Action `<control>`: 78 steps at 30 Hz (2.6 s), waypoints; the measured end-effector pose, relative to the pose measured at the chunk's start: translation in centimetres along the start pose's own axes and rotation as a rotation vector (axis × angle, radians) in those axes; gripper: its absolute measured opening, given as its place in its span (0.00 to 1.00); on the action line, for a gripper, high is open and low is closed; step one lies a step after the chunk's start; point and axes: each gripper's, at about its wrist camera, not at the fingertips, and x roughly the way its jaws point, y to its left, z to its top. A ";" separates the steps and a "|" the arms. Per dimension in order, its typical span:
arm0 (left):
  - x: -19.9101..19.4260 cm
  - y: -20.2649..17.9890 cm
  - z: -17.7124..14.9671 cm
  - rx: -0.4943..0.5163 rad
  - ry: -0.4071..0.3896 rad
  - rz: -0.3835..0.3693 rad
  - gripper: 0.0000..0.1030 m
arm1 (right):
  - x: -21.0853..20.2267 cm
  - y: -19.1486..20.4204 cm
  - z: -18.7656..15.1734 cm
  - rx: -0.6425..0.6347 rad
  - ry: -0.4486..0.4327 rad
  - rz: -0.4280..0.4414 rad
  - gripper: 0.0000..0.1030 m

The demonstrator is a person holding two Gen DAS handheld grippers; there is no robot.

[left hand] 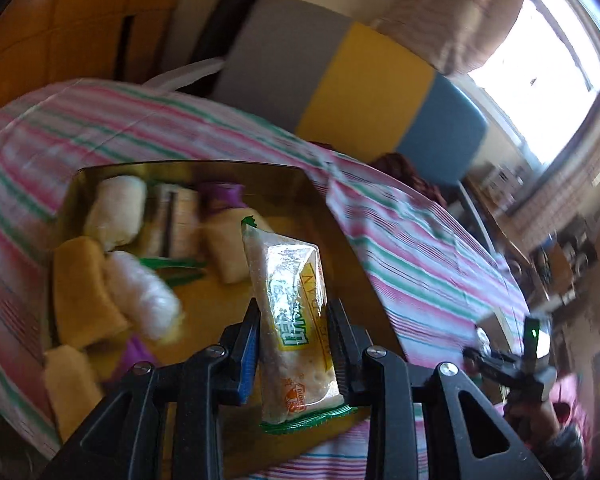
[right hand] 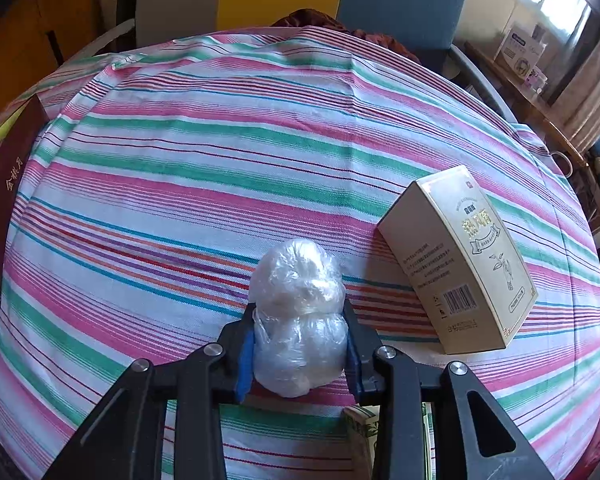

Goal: Organize objects
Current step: 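Carry the cracker packet into the tray and open the left gripper, then carry the plastic bundle into the tray and open the right gripper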

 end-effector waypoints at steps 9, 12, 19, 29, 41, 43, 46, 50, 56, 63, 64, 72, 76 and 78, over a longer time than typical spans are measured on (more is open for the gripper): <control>4.0 4.4 3.0 -0.126 0.021 0.156 0.30 | 0.5 0.0 0.4 -0.006 0.000 -0.005 0.35; 5.8 5.2 3.8 -0.145 0.062 0.197 0.31 | 0.3 0.1 0.2 -0.007 -0.001 -0.006 0.35; 4.8 4.4 3.5 -0.072 0.030 0.243 0.35 | 0.4 0.1 0.1 -0.010 -0.003 -0.009 0.35; -2.5 0.7 0.2 0.137 -0.150 0.280 0.35 | 0.1 0.7 0.0 -0.009 -0.009 -0.038 0.34; -7.5 -0.1 -2.4 0.239 -0.245 0.302 0.35 | -6.7 8.3 2.2 -0.032 -0.152 0.198 0.33; -7.7 0.1 -2.6 0.238 -0.251 0.305 0.35 | -8.5 11.3 2.7 -0.065 -0.187 0.272 0.33; -8.0 0.6 -2.9 0.225 -0.251 0.302 0.35 | -10.4 15.9 3.4 -0.131 -0.219 0.365 0.34; -8.3 1.3 -3.1 0.210 -0.247 0.302 0.35 | -11.9 21.4 3.4 -0.205 -0.221 0.459 0.34; -8.6 2.6 -3.4 0.184 -0.245 0.314 0.35 | -10.8 28.6 2.7 -0.307 -0.147 0.534 0.34; -8.7 3.9 -3.6 0.152 -0.238 0.321 0.35 | -8.1 35.1 1.3 -0.403 -0.051 0.608 0.38; -8.7 4.1 -3.6 0.148 -0.237 0.322 0.36 | -7.8 35.8 1.0 -0.416 -0.036 0.622 0.41; -8.5 4.6 -3.6 0.135 -0.232 0.322 0.36 | -7.2 36.9 0.0 -0.413 -0.014 0.678 0.56; -8.4 4.4 -3.7 0.140 -0.230 0.320 0.36 | -8.1 35.4 -0.1 -0.367 -0.049 0.689 0.57; -8.3 4.3 -3.8 0.144 -0.226 0.317 0.36 | -8.7 34.5 0.0 -0.338 -0.074 0.698 0.58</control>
